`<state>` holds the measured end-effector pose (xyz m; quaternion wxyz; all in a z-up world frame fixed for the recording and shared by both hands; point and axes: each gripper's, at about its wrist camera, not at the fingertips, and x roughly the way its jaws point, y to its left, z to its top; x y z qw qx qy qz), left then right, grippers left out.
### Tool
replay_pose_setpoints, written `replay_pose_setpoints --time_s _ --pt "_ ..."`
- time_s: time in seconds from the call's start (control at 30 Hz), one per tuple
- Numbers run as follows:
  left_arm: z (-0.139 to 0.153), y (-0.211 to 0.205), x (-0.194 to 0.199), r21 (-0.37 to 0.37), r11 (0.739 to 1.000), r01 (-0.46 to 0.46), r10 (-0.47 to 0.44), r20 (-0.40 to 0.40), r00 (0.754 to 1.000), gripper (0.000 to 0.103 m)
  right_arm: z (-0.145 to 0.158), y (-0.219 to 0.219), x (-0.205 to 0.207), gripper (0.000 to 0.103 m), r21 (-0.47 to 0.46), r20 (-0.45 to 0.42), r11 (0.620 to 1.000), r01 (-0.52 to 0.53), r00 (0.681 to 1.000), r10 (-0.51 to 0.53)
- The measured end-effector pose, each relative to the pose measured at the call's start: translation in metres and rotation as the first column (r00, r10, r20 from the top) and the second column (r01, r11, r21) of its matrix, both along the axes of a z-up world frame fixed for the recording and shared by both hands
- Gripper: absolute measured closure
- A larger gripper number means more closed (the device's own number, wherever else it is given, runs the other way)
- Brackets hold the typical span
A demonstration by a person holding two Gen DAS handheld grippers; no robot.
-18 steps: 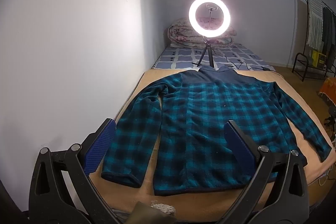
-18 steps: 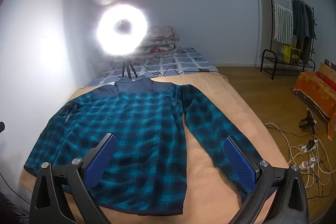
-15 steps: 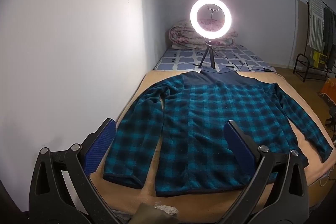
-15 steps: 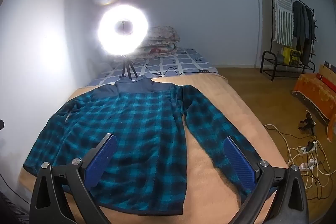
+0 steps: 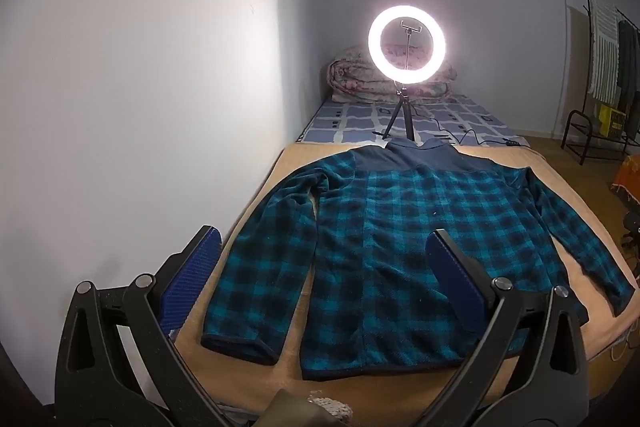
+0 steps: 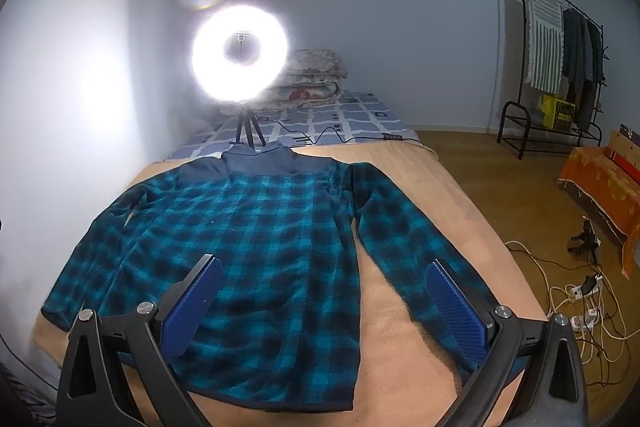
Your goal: Fold large clothes
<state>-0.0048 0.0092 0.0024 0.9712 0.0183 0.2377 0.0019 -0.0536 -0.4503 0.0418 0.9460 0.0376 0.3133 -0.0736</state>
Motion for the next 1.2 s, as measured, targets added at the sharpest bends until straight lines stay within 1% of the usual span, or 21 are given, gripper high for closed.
replay_pose_setpoints --time_s 0.2,1.2 --pt "0.0049 -0.0001 -0.0014 0.001 1.000 -0.002 0.002 0.006 1.000 0.000 0.0005 -0.0001 0.0000 0.000 -0.001 0.001 1.000 0.000 1.000 0.000" --pt "0.0066 -0.0009 -0.0014 0.005 1.000 0.000 0.000 0.006 1.000 0.000 -0.0021 0.0010 0.0015 0.000 -0.003 0.000 1.000 -0.001 1.000 0.001"
